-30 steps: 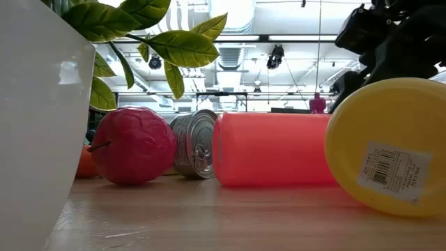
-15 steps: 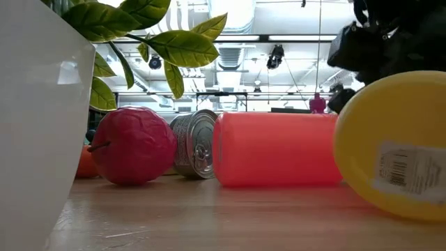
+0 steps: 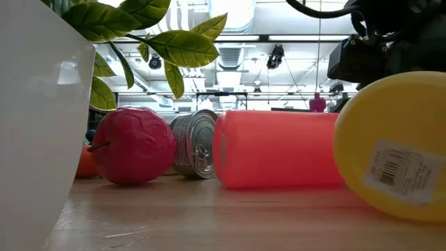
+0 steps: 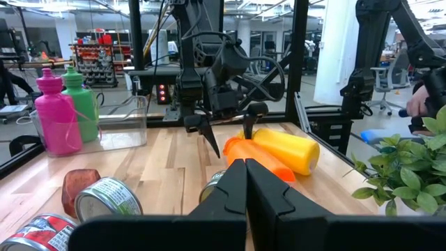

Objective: Pick & Place Food Item
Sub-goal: Put the orange tumbler bottle into the top right transparent bin

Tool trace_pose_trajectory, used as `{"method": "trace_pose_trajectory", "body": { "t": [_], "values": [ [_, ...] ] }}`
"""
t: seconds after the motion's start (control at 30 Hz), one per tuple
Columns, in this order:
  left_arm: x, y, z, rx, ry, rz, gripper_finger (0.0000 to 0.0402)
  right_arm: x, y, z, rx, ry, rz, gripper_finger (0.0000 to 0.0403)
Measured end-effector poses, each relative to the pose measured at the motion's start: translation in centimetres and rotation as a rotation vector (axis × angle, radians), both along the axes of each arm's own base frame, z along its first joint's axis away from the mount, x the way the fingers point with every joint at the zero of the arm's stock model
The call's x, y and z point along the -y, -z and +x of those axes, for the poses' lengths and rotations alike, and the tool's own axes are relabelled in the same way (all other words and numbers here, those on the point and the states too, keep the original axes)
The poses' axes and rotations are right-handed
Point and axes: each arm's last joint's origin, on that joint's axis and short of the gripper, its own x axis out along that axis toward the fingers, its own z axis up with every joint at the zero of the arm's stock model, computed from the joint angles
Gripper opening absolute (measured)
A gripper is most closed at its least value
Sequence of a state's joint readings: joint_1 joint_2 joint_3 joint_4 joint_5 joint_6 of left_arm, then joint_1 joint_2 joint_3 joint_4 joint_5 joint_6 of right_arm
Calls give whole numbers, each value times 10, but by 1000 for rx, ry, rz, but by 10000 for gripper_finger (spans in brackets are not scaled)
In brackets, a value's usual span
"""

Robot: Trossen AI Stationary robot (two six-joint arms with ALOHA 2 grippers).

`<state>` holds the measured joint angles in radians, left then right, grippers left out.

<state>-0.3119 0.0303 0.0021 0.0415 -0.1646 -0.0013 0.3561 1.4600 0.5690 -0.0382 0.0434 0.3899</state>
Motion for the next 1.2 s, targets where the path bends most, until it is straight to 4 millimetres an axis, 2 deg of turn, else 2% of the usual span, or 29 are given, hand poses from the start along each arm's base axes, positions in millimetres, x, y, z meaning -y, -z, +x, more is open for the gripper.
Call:
{"method": "trace_pose_trajectory", "body": {
  "t": [0.3,0.57,0.67,0.77,1.0,1.2],
  "values": [
    [0,0,0,0,0,0,0,0,1,2,15,-15,-19,319],
    [0,0,0,0,0,0,0,0,1,2,20,-30,-38,232],
    [0,0,0,0,0,0,0,0,1,2,20,-30,-38,211],
    [0,0,0,0,0,0,0,0,1,2,20,-30,-38,211],
    [0,0,0,0,0,0,0,0,1,2,21,-30,-38,240],
    [0,0,0,0,0,0,0,0,1,2,20,-30,-38,216]
  ]
}}
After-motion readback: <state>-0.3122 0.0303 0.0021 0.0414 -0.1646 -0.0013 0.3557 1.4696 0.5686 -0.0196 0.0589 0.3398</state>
